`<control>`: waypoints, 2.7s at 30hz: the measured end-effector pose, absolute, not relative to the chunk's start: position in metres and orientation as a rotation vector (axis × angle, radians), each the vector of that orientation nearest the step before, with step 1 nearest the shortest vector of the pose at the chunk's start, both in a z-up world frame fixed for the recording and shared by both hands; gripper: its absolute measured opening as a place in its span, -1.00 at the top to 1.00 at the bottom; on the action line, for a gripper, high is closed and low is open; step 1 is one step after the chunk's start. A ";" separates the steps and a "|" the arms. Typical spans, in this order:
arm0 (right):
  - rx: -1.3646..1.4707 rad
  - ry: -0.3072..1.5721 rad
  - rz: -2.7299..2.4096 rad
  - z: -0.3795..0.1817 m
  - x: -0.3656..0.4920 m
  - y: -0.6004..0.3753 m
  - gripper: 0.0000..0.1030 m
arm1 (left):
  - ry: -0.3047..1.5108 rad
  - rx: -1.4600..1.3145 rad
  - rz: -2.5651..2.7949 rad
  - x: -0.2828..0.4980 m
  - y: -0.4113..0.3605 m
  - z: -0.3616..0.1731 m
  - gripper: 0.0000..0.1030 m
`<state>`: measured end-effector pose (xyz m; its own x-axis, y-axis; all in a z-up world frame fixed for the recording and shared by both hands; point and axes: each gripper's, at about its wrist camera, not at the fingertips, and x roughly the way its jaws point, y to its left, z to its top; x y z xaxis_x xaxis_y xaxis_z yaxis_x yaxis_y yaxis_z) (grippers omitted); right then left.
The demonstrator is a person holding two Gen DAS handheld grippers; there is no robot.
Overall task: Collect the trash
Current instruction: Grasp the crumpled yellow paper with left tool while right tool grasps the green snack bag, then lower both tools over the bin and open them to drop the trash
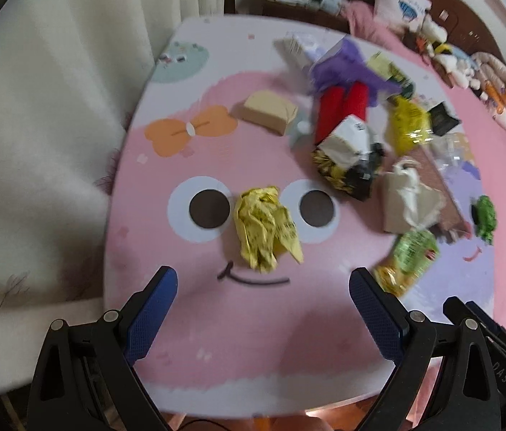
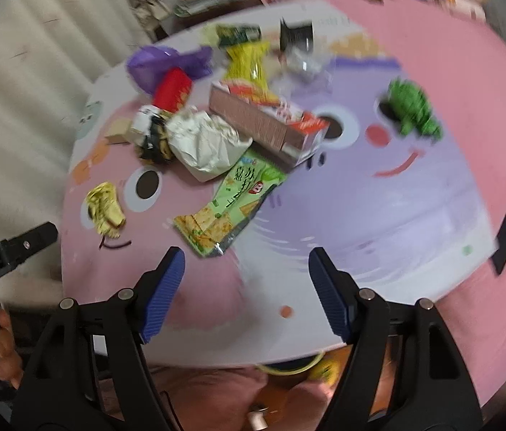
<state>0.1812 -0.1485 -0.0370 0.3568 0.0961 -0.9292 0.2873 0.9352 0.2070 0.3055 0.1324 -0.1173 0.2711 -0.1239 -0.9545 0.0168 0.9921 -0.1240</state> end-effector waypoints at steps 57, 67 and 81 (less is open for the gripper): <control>0.278 1.303 0.299 -0.030 -0.006 -0.220 0.98 | 1.288 0.133 -0.150 0.004 -0.013 -0.120 0.46; 0.290 1.486 0.227 -0.142 -0.060 -0.207 0.98 | 1.420 0.176 -0.208 -0.051 -0.028 -0.233 0.45; 0.347 1.579 0.073 -0.371 -0.080 -0.191 0.97 | 1.497 0.042 -0.271 -0.062 -0.021 -0.422 0.08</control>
